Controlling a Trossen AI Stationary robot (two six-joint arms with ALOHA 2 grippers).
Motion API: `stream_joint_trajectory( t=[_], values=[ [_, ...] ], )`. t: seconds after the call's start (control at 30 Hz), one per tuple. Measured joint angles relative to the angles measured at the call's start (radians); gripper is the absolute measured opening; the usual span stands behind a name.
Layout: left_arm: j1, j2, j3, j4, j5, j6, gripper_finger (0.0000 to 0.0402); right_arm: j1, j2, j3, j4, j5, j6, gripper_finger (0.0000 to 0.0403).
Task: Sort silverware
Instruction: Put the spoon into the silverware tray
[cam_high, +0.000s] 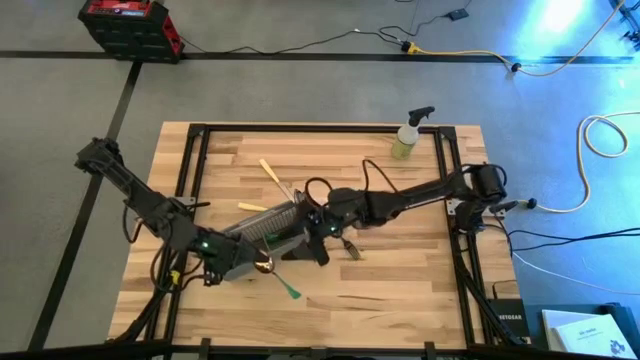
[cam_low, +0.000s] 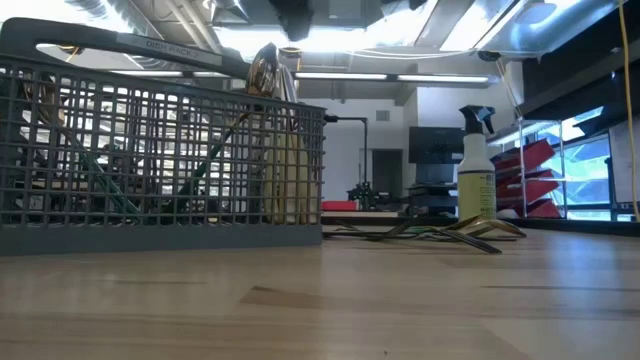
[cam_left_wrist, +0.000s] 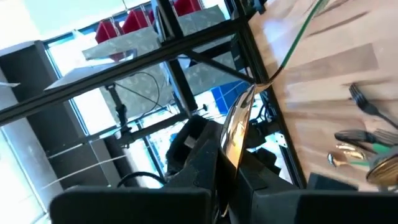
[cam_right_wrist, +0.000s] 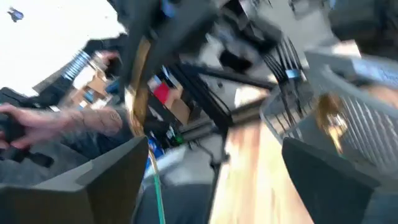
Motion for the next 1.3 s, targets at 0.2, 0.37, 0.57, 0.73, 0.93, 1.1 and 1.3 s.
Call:
stream_joint_trajectory(
  t=[0.2, 0.37, 0.57, 0.73, 0.93, 1.1, 1.3],
  values=[
    [0.000, 0.000, 0.082, -0.163, -0.009, -0.025, 0.0000, -0.016, -0.094, 0.000, -0.218, 0.073, -0.074, 0.0390],
    [0.017, 0.002, 0.169, -0.292, -0.024, -0.043, 0.0000, -0.014, -0.141, 0.000, -0.356, 0.191, -0.106, 0.0399],
    [0.072, 0.003, 0.284, -0.429, -0.048, -0.025, 0.0000, 0.024, -0.153, 0.000, -0.497, 0.259, -0.072, 0.0398],
    [0.145, 0.032, 0.365, -0.568, -0.063, -0.023, 0.0000, 0.099, -0.153, 0.000, -0.612, 0.385, 0.011, 0.0397],
    [0.214, 0.113, 0.433, -0.710, -0.083, -0.013, 0.0000, 0.193, -0.153, 0.000, -0.669, 0.512, 0.065, 0.0397],
    [0.233, 0.163, 0.510, -0.808, -0.116, -0.019, 0.0000, 0.246, -0.152, 0.000, -0.727, 0.665, 0.090, 0.0397],
    [0.239, 0.174, 0.537, -0.864, -0.122, -0.055, 0.0000, 0.290, -0.152, 0.000, -0.792, 0.785, 0.100, 0.0397]
  ],
)
